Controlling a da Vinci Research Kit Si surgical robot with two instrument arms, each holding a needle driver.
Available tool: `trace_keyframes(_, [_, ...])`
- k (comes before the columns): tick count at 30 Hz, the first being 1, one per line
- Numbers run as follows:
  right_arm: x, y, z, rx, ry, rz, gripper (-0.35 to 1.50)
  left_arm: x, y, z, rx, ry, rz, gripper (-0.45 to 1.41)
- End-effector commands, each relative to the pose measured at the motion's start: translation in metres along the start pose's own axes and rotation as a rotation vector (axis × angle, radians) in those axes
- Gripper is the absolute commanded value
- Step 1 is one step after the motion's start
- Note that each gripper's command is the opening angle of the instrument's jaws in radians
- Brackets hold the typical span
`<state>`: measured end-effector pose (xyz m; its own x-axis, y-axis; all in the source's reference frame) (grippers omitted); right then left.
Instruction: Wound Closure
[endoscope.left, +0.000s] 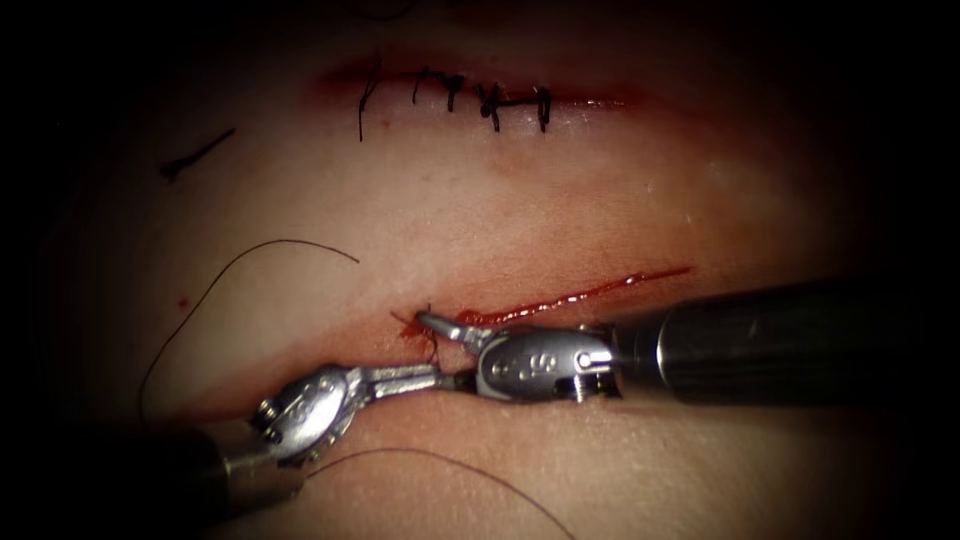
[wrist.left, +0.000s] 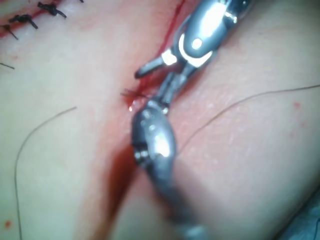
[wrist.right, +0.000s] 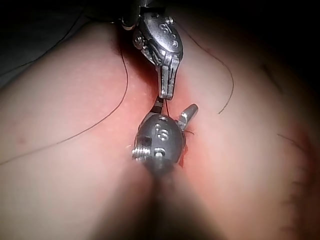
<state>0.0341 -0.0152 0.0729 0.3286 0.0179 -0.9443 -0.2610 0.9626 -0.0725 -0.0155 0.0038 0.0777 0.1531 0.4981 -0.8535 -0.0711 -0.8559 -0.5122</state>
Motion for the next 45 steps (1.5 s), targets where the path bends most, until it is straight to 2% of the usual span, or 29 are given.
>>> trace_keyframes(1, [-0.0005,-0.0011,0.0010,0.004,0.002,-0.001,1.46,-0.0009,0.0002,0.0005,-0.002,0.000,-0.003,-0.45])
trace_keyframes(16, [-0.0008,-0.0020,0.0042,0.002,0.009,-0.015,1.48,-0.0002,0.0006,0.0003,-0.010,0.002,-0.008,-0.45])
trace_keyframes(22, [-0.0010,-0.0030,0.0042,0.038,-0.002,-0.041,1.48,0.0011,0.0001,0.0003,-0.016,0.006,-0.022,-0.45])
trace_keyframes(33, [-0.0007,-0.0026,0.0048,0.001,0.029,-0.038,1.46,0.0000,0.0025,0.0008,-0.031,0.006,-0.010,-0.45])
trace_keyframes(45, [-0.0003,-0.0027,0.0048,-0.016,0.045,-0.038,1.43,0.0001,0.0019,0.0007,-0.040,0.008,-0.012,-0.45])
